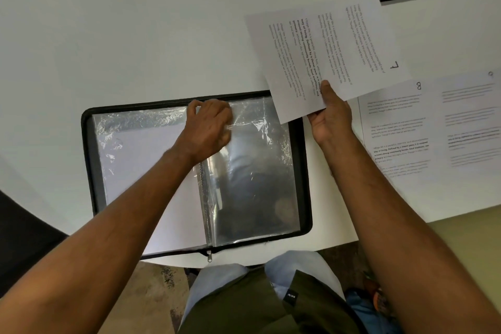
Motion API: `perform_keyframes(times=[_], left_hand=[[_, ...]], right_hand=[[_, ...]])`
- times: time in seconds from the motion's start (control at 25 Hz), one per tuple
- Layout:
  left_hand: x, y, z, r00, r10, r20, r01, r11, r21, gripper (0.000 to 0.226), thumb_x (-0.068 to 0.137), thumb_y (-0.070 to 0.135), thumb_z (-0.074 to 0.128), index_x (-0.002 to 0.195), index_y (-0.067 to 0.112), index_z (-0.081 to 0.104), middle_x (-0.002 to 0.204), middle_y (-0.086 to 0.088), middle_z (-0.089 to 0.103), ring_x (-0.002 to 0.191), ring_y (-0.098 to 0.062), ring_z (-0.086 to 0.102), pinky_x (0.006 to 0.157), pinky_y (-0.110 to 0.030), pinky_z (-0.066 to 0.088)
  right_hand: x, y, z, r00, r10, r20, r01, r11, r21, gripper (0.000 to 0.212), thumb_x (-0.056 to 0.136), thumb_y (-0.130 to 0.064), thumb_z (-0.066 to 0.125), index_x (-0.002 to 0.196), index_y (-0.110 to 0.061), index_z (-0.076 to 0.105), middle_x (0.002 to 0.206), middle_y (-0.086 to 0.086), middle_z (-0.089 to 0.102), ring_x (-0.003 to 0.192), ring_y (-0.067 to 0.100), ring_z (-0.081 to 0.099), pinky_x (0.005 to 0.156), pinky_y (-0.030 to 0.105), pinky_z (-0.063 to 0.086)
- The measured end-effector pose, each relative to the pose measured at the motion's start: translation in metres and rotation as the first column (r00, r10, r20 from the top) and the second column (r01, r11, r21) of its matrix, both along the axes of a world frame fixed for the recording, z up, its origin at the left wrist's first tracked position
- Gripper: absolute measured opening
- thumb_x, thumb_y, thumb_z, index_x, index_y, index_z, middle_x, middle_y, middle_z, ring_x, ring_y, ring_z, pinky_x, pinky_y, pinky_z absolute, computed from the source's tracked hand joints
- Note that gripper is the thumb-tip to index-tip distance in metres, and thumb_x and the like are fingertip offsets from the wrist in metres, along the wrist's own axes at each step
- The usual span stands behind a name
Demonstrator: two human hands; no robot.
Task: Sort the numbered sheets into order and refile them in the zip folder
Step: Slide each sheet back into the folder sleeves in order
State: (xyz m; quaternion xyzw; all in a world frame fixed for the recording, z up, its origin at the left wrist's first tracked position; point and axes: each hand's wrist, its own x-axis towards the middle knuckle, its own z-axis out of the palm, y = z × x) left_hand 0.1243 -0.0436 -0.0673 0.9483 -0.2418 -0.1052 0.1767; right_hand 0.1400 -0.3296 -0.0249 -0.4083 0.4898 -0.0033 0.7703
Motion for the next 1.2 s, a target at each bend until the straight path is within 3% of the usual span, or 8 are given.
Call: perform_keyframes(times=[0.12, 0.24, 0.4, 0.48, 0.72, 0.92, 1.0, 1.2], left_hand=[[0.013, -0.007, 0.005, 0.994, 0.091, -0.066, -0.093, 0.995, -0.029, 0.037, 0.086, 0.027, 0.070, 0.118, 0.018, 0.054, 0.113, 0.000, 0.058, 0.113, -0.024, 0.051, 0.101, -0.044, 0.027], [0.027, -0.018, 0.006, 0.977, 0.171, -0.127, -0.179, 0.982, -0.056, 0.033, 0.093, 0.023, 0.060, 0.126, 0.022, 0.054, 0.105, 0.007, 0.061, 0.103, -0.020, 0.055, 0.096, -0.038, 0.023], [0.031, -0.029, 0.006, 0.970, 0.190, -0.151, -0.204, 0.975, -0.085, 0.009, 0.098, 0.021, 0.055, 0.102, 0.026, 0.061, 0.096, 0.010, 0.065, 0.093, -0.017, 0.059, 0.089, -0.033, 0.022], [0.026, -0.033, 0.007, 0.969, 0.195, -0.153, -0.212, 0.971, -0.107, 0.011, 0.099, 0.019, 0.052, 0.094, 0.026, 0.058, 0.090, 0.010, 0.063, 0.086, -0.017, 0.058, 0.088, -0.032, 0.024], [0.014, -0.033, 0.008, 0.973, 0.205, -0.110, -0.217, 0.970, -0.110, 0.012, 0.102, 0.021, 0.051, 0.093, 0.025, 0.056, 0.083, 0.012, 0.059, 0.079, -0.016, 0.055, 0.089, -0.032, 0.027], [0.013, -0.033, 0.009, 0.970, 0.216, -0.115, -0.230, 0.965, -0.128, 0.015, 0.104, 0.021, 0.048, 0.091, 0.024, 0.056, 0.082, 0.010, 0.059, 0.077, -0.015, 0.055, 0.092, -0.031, 0.025], [0.015, -0.034, 0.008, 0.970, 0.218, -0.105, -0.232, 0.962, -0.141, 0.015, 0.105, 0.022, 0.048, 0.093, 0.023, 0.057, 0.082, 0.009, 0.060, 0.074, -0.015, 0.056, 0.092, -0.032, 0.030], [0.021, -0.035, 0.010, 0.973, 0.220, -0.077, -0.229, 0.963, -0.144, 0.015, 0.104, 0.023, 0.050, 0.095, 0.019, 0.061, 0.080, 0.003, 0.064, 0.075, -0.020, 0.059, 0.090, -0.037, 0.037]], right_hand=[[0.017, 0.002, -0.001, 1.000, 0.009, 0.022, -0.009, 1.000, 0.002, 0.046, 0.090, -0.017, 0.079, 0.131, -0.003, 0.064, 0.120, 0.016, 0.073, 0.108, 0.030, 0.072, 0.076, 0.040, 0.063], [0.031, 0.005, -0.003, 0.997, 0.055, 0.045, -0.055, 0.998, -0.009, 0.045, 0.091, -0.017, 0.078, 0.132, -0.003, 0.064, 0.121, 0.017, 0.073, 0.108, 0.030, 0.072, 0.077, 0.041, 0.063], [0.050, 0.011, -0.008, 0.990, 0.125, 0.058, -0.121, 0.990, -0.077, 0.046, 0.090, -0.017, 0.079, 0.132, -0.007, 0.063, 0.121, 0.014, 0.072, 0.111, 0.029, 0.070, 0.083, 0.046, 0.063], [0.060, 0.014, -0.011, 0.989, 0.143, 0.047, -0.138, 0.985, -0.101, 0.044, 0.090, -0.016, 0.079, 0.130, -0.008, 0.063, 0.119, 0.012, 0.073, 0.109, 0.028, 0.070, 0.087, 0.050, 0.062], [0.079, 0.031, -0.024, 0.975, 0.217, 0.056, -0.205, 0.965, -0.165, 0.031, 0.093, -0.012, 0.075, 0.122, -0.013, 0.064, 0.104, 0.003, 0.074, 0.090, 0.015, 0.074, 0.068, 0.034, 0.062], [0.082, 0.041, -0.037, 0.937, 0.343, 0.068, -0.318, 0.917, -0.241, 0.026, 0.093, -0.009, 0.075, 0.117, -0.013, 0.066, 0.103, 0.002, 0.076, 0.091, 0.017, 0.075, 0.083, 0.045, 0.063], [0.080, 0.042, -0.040, 0.913, 0.402, 0.075, -0.365, 0.884, -0.292, 0.026, 0.092, -0.008, 0.075, 0.117, -0.010, 0.067, 0.105, 0.003, 0.076, 0.095, 0.018, 0.075, 0.089, 0.043, 0.062], [0.076, 0.034, -0.039, 0.811, 0.581, 0.071, -0.526, 0.777, -0.344, 0.022, 0.094, -0.011, 0.074, 0.116, -0.013, 0.068, 0.108, 0.002, 0.077, 0.098, 0.019, 0.075, 0.086, 0.040, 0.063]])
